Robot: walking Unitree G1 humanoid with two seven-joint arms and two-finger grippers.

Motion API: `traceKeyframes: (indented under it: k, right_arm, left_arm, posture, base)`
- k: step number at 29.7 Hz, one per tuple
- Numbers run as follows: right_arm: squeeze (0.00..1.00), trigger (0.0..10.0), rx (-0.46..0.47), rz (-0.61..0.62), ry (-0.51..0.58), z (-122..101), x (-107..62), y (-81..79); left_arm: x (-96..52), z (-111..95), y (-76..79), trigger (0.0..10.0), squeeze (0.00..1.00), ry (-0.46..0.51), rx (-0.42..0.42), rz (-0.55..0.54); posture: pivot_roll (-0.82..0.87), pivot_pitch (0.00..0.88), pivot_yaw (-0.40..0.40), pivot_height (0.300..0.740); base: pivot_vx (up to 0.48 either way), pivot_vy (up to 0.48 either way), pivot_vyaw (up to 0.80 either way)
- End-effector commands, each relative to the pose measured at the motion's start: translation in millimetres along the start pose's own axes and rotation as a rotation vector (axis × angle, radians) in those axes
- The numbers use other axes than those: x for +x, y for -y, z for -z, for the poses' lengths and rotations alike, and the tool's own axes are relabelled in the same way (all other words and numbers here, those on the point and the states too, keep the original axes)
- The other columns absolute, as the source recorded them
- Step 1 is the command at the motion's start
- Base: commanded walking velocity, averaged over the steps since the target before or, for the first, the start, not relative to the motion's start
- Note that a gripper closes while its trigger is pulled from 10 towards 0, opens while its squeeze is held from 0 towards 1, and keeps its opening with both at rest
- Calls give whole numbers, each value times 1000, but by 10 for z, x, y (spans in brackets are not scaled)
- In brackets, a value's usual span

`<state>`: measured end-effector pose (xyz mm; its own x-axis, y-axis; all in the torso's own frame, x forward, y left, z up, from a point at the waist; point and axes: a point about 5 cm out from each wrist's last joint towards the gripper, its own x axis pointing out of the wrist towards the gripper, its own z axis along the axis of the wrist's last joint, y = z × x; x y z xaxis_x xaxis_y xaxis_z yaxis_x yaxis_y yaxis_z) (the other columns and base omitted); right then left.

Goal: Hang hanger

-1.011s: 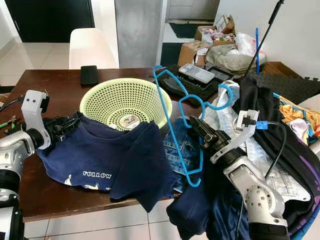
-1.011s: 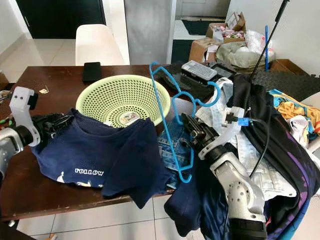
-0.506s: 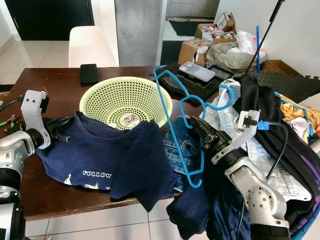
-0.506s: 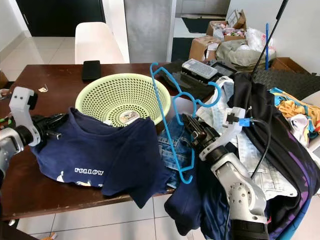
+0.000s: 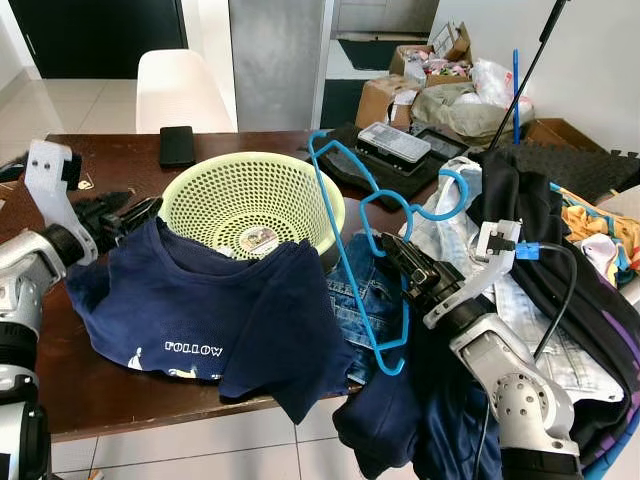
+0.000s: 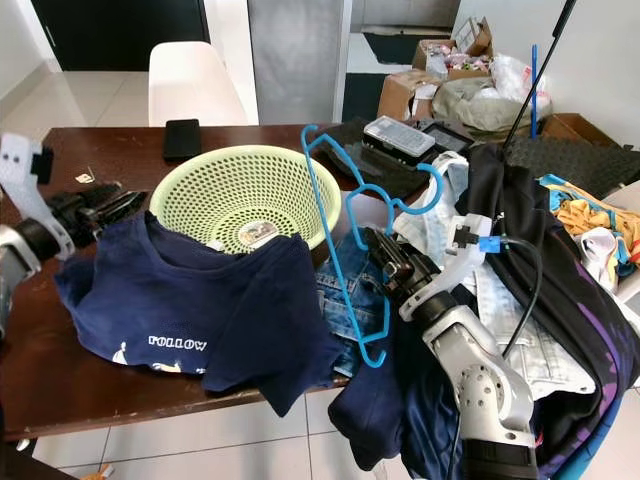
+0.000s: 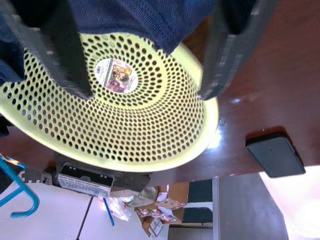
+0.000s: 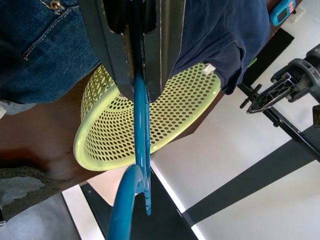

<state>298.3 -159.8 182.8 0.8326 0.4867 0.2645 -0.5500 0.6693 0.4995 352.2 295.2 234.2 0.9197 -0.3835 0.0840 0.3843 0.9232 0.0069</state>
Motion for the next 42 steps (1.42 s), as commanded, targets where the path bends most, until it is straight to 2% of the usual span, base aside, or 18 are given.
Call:
traceKeyframes:
  k: [1, 2, 4, 6, 7, 8, 9, 17, 26, 27, 37, 42]
  right_arm:
    - [0, 10000, 2, -2, 4, -35, -19, -1]
    - [0, 10000, 2, -3, 5, -33, -17, -2]
    - [0, 10000, 1, -3, 6, -38, -20, -6]
    - [0, 10000, 1, -3, 6, -38, -20, -6]
    - [0, 10000, 0, -3, 7, -42, -22, -8]
    - [0, 10000, 0, -3, 7, -42, -22, -8]
    - [0, 10000, -1, -2, 7, -46, -25, -9]
    - [0, 10000, -6, -2, 3, -50, -37, -16]
    - [0, 10000, -7, 1, 3, -50, -50, -20]
    - [0, 10000, -8, 1, 1, -48, -55, -20]
    - [0, 10000, -7, 0, -3, -39, -51, -14]
    - [0, 10000, -5, -1, -2, -34, -39, -8]
  left_arm:
    - [36, 98, 71, 10000, 1000, -22, -10, 7]
    - [50, 147, 75, 10000, 1000, -50, 9, -11]
    - [72, 340, 78, 10000, 1000, -168, 48, -55]
    - [72, 340, 78, 10000, 1000, -168, 48, -55]
    - [78, 427, 87, 10000, 1000, -215, 44, -67]
    - [78, 427, 87, 10000, 1000, -215, 44, -67]
    - [104, 490, 99, 10000, 0, -245, 36, -86]
    - [206, 527, 122, 10000, 0, -282, 34, -143]
    - [217, 545, 119, 9922, 0, -295, 38, -164]
    - [228, 549, 131, 0, 0, -292, 33, -164]
    - [244, 530, 146, 0, 0, -279, 20, -155]
    - [272, 455, 141, 0, 0, -255, 16, -142]
  posture:
    - [3, 141, -52, 740]
    - [2, 142, -50, 740]
    - [-2, 143, -49, 740]
    - [-2, 143, -49, 740]
    - [-4, 144, -49, 740]
    - [-4, 144, -49, 740]
    - [-4, 144, -52, 740]
    - [-17, 146, -51, 740]
    - [-23, 147, -52, 740]
    - [-23, 146, -53, 740]
    - [-18, 140, -54, 740]
    - [-14, 132, -50, 740]
  base:
    - [0, 0, 0]
    - [0, 0, 0]
    - [0, 0, 0]
    - [0, 0, 0]
    - [0, 0, 0]
    - [0, 0, 0]
    - [0, 0, 0]
    - [0, 0, 0]
    - [0, 0, 0]
    - [0, 0, 0]
    - [0, 0, 0]
    - [0, 0, 0]
